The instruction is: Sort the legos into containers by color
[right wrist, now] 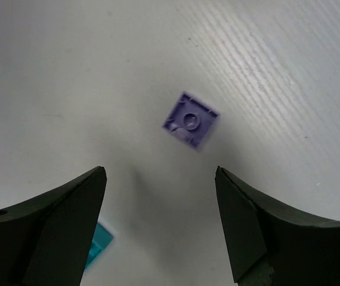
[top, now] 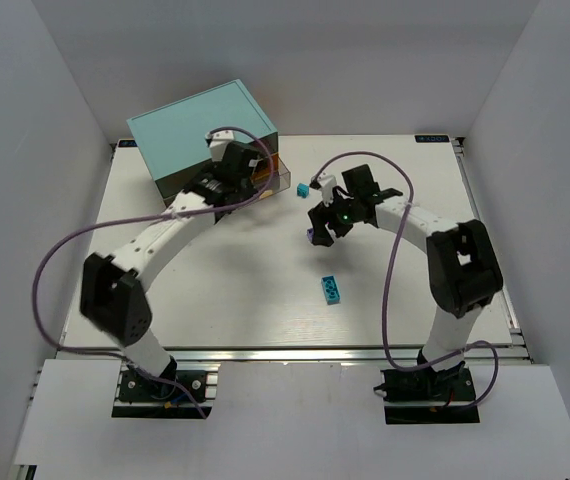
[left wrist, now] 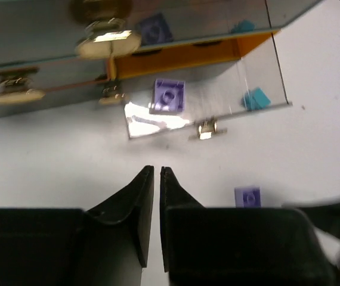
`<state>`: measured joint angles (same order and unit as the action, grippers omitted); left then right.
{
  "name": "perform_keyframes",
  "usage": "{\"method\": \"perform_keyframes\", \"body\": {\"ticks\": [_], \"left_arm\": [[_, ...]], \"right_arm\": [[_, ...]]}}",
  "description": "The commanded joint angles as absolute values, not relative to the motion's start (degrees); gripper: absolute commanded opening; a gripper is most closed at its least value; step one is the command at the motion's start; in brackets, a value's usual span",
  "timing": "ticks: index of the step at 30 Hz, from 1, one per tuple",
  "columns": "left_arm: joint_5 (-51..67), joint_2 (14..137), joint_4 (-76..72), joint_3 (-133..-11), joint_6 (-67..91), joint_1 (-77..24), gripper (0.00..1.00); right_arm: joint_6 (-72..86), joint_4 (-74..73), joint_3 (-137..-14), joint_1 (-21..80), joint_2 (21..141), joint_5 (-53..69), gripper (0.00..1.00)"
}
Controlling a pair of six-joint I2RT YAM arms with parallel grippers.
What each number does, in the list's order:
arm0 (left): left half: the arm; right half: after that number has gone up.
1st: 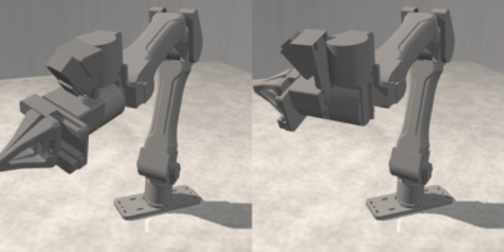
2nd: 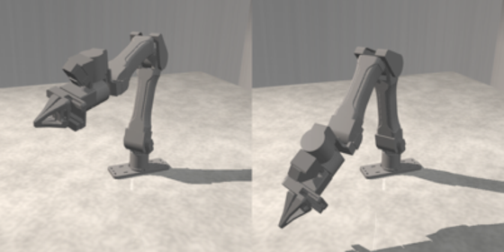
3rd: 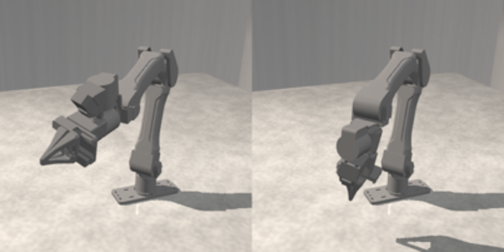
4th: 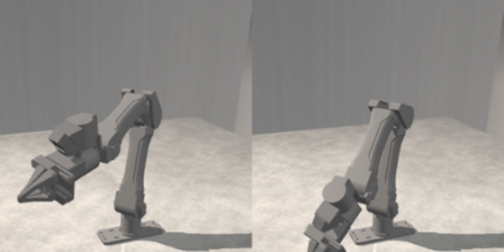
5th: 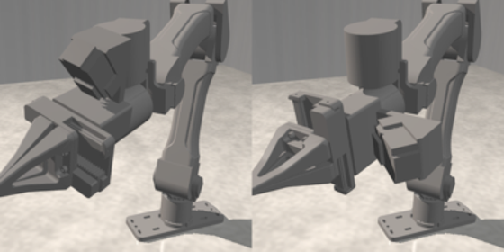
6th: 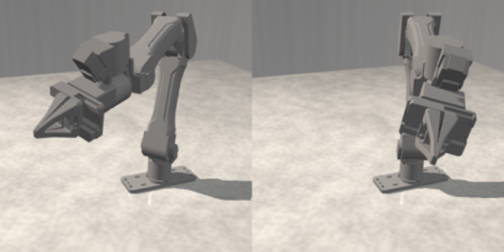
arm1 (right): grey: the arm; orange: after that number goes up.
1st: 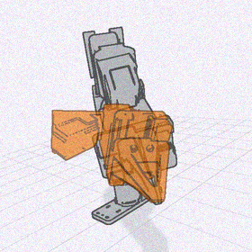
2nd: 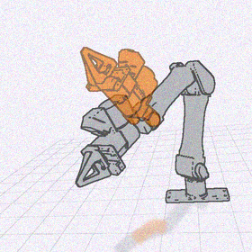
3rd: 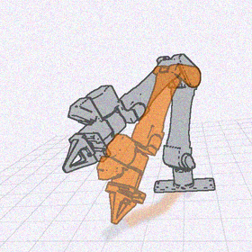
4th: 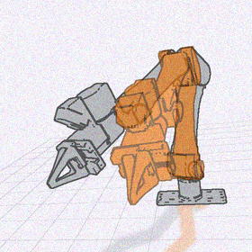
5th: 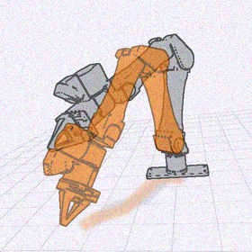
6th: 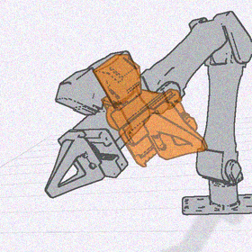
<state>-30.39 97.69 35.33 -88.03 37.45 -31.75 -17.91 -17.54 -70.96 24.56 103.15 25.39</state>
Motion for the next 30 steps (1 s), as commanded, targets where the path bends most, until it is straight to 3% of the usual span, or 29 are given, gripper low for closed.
{"method": "perform_keyframes", "body": {"ticks": [1,4,7,15,20,23,24,26,27,30], "left_arm": [[-26.64,84.93,32.17,-79.85,40.86,-32.17,0.21],[-24.79,75.26,31.82,-71.15,43.14,-32.69,0.38],[-24.26,66.55,33.31,-65.5,46.21,-32.7,0.45],[-22.95,46.87,38.23,-46.33,54.84,-32.7,0.48],[-22.15,43.6,39.46,-41.75,58.18,-32.7,0.56],[-22.06,43.86,39.55,-40.43,58.8,-32.7,0.6],[-21.89,43.86,39.38,-39.82,58.8,-32.7,0.6],[-21.71,44.03,39.29,-39.46,58.97,-32.7,0.61],[-21.71,44.03,39.2,-39.29,59.06,-32.7,0.61],[-21.36,44.03,38.94,-38.76,58.98,-32.7,0.62]], "right_arm": [[-10.47,-18.89,-77.15,26.53,106.94,14.6,0.8],[-8.0,-19.25,-79.53,27.59,109.51,12.48,0.81],[-6.94,-18.98,-80.33,28.39,110.83,11.43,0.81],[-6.59,-15.47,-80.24,31.02,114.51,3.79,0.68],[-6.94,-14.15,-80.07,31.29,115.84,2.11,0.58],[-7.56,-13.8,-80.33,31.12,116.37,1.93,0.47],[-7.65,-13.45,-80.07,31.2,116.11,2.19,0.37],[-8.26,-12.4,-79.37,31.03,115.23,2.98,0.27],[-9.13,-12.04,-78.23,31.03,113.75,3.42,0.16],[-12.55,-11.69,-76.47,30.5,108.57,6.58,0.0]]}}
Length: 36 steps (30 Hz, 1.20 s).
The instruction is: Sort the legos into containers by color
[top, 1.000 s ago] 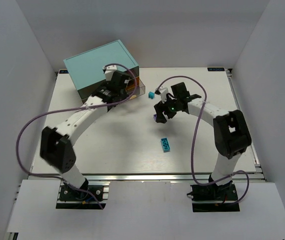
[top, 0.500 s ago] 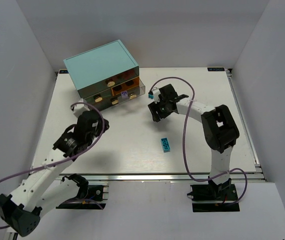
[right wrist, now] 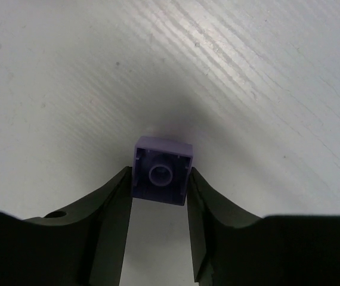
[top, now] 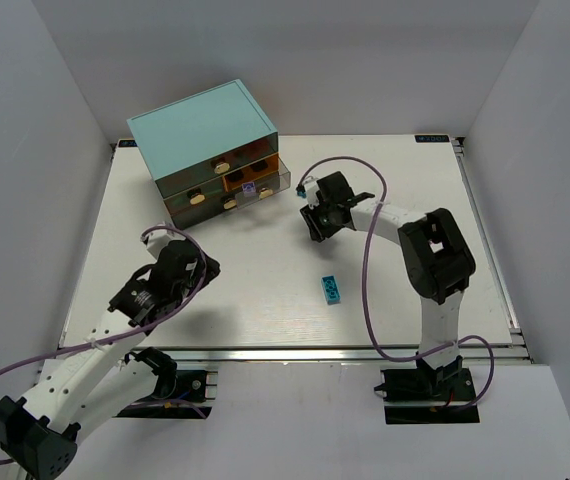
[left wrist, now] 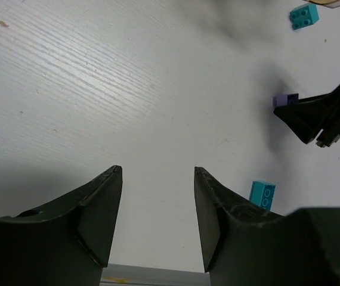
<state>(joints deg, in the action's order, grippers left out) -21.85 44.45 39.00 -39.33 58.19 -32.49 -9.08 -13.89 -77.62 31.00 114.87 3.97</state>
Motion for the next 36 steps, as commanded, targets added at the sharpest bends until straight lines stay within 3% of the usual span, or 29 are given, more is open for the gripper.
{"method": "perform_keyframes", "body": {"ticks": [1,5,8,21,27,30,31,34,36], "left_arm": [[-21.18,43.86,38.67,-38.41,58.89,-32.7,0.61],[-18.91,43.16,35.78,-36.05,57.92,-32.7,0.65],[-16.62,42.19,32.26,-33.41,57.48,-32.7,0.67],[-15.91,42.28,31.72,-33.05,57.04,-32.7,0.69],[-16.61,40.08,32.78,-32.52,57.57,-32.7,0.7],[-16.61,40.17,32.35,-32.34,57.48,-32.7,0.71],[-16.52,40.43,32.17,-32.34,57.48,-32.7,0.71],[-16.26,41.39,31.55,-32.61,57.13,-32.7,0.71],[-16.26,42.01,31.38,-32.78,56.95,-32.7,0.71]], "right_arm": [[-14.05,-11.69,-75.07,30.67,106.89,8.07,0.0],[-21.34,-8.45,-71.81,31.11,94.7,19.57,0.0],[-22.94,-2.73,-73.54,32.51,92.29,23.02,0.0],[-13.36,-5.18,-112.82,37.0,119.34,10.55,0.0],[-13.62,-3.96,-115.93,37.62,123.4,7.39,0.22],[-13.71,-3.69,-115.49,37.79,123.57,7.12,0.41],[-13.71,-3.87,-115.14,37.62,123.57,7.12,0.56],[-13.71,-4.39,-114.35,37.7,122.96,7.91,0.77],[-13.71,-4.22,-113.65,37.53,122.26,8.61,0.78]]}}
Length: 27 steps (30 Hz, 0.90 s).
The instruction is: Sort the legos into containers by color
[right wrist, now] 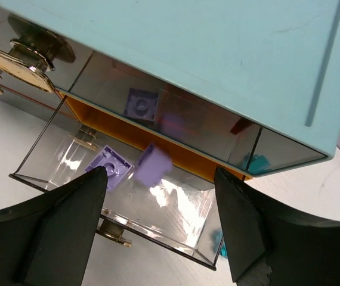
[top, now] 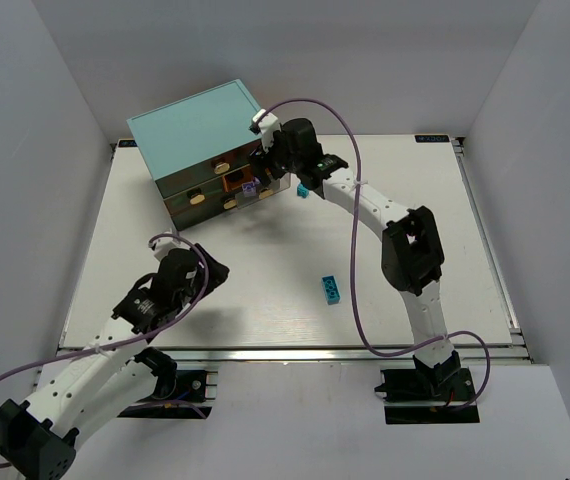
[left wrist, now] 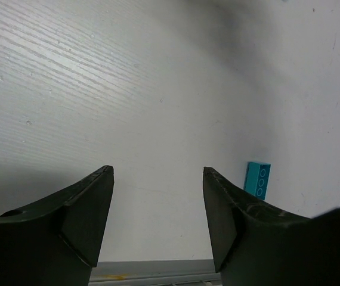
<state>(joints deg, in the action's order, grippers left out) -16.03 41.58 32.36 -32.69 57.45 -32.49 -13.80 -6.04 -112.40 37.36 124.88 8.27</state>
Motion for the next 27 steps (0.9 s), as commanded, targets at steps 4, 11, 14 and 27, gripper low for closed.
{"method": "perform_keyframes", "body": {"ticks": [4,11,14,27], "left_arm": [[-16.35,42.28,31.11,-32.78,57.04,-32.7,0.72],[-16.96,40.34,31.73,-32.0,57.74,-32.7,0.7],[-16.96,40.08,31.29,-31.55,57.74,-32.7,0.69],[-17.14,41.75,31.02,-32.34,57.57,-32.7,0.7]], "right_arm": [[-12.23,-4.66,-112.85,37.18,119.28,10.63,0.66],[-33.26,-5.88,-94.71,34.54,105.13,37.75,0.0],[-54.13,-16.81,-89.4,34.8,101.87,44.55,0.0],[-59.77,-15.21,-99.39,37.53,118.37,22.77,0.0]]}}
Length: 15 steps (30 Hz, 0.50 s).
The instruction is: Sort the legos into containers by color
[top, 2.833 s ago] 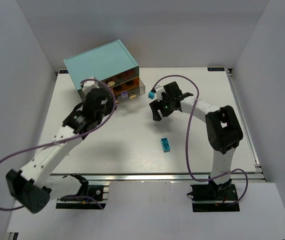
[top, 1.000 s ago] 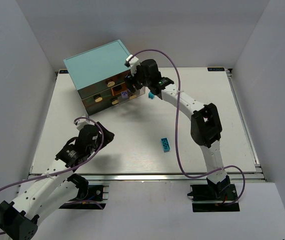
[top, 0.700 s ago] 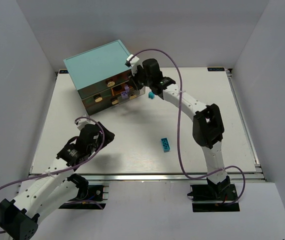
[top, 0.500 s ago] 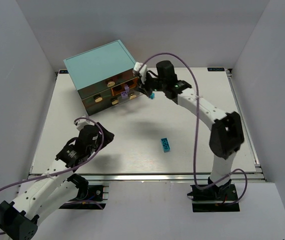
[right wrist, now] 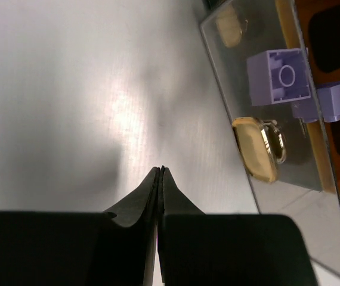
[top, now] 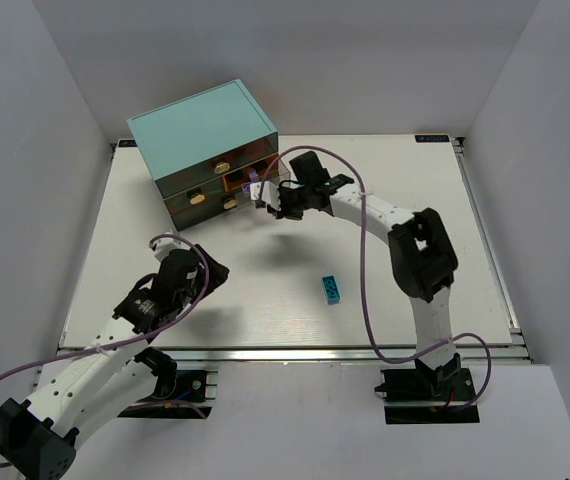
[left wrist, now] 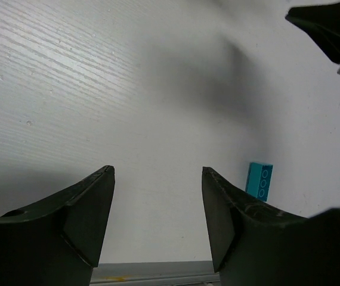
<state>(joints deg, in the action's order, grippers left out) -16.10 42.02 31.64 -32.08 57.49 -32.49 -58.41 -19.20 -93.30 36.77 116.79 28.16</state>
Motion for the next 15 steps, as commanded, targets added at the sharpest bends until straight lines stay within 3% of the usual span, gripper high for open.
{"method": "perform_keyframes", "body": {"ticks": [1,15], "left_arm": [[-17.23,41.75,31.2,-32.43,57.48,-32.7,0.7],[-17.32,42.45,30.67,-32.25,57.22,-32.7,0.7]], "right_arm": [[-59.33,-15.03,-102.01,37.53,119.35,21.98,0.0],[-52.83,1.3,-107.39,39.99,128.84,7.31,0.0]]}}
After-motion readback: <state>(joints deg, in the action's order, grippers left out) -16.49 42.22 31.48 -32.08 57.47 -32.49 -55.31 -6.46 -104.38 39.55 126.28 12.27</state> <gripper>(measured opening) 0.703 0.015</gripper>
